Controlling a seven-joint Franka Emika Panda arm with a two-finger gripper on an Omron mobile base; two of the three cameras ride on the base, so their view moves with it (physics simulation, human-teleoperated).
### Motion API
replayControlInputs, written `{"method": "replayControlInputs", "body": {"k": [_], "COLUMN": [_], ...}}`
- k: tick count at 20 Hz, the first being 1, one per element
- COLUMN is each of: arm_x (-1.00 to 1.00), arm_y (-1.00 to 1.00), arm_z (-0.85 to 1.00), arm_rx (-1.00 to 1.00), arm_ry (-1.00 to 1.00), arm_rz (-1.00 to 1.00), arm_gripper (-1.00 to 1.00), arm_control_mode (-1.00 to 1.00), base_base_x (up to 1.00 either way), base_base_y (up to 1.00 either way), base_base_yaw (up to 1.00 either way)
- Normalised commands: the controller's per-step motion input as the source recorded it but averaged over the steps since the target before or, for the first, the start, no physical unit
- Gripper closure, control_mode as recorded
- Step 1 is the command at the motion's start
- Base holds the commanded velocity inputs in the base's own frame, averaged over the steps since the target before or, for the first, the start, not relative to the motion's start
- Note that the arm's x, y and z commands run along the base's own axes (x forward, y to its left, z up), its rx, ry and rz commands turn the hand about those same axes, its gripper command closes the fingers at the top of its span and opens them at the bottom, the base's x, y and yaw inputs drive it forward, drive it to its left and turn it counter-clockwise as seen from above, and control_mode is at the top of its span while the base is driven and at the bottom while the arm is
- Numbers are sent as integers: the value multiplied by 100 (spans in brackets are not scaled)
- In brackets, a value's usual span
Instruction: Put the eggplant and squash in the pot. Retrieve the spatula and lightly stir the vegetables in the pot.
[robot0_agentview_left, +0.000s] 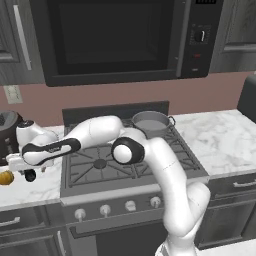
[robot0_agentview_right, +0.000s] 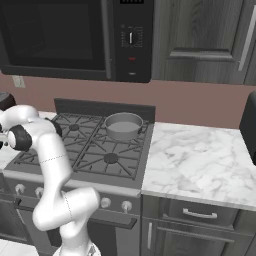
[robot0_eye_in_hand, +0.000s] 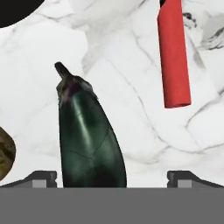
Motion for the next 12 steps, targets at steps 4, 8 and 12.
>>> {"method": "replayControlInputs", "body": {"k": [4, 8, 12], "arm_x": [0, 0, 0], "arm_y": [12, 14, 2], "arm_z": [-20, -35, -5], "arm_rx": [0, 0, 0], "arm_ry": [1, 0, 0], "arm_rz": [0, 0, 0], "arm_gripper": [-100, -100, -100], "arm_control_mode": [-100, -100, -100], "base_base_x": [0, 0, 0], "base_base_y": [0, 0, 0], "base_base_yaw": [0, 0, 0]}}
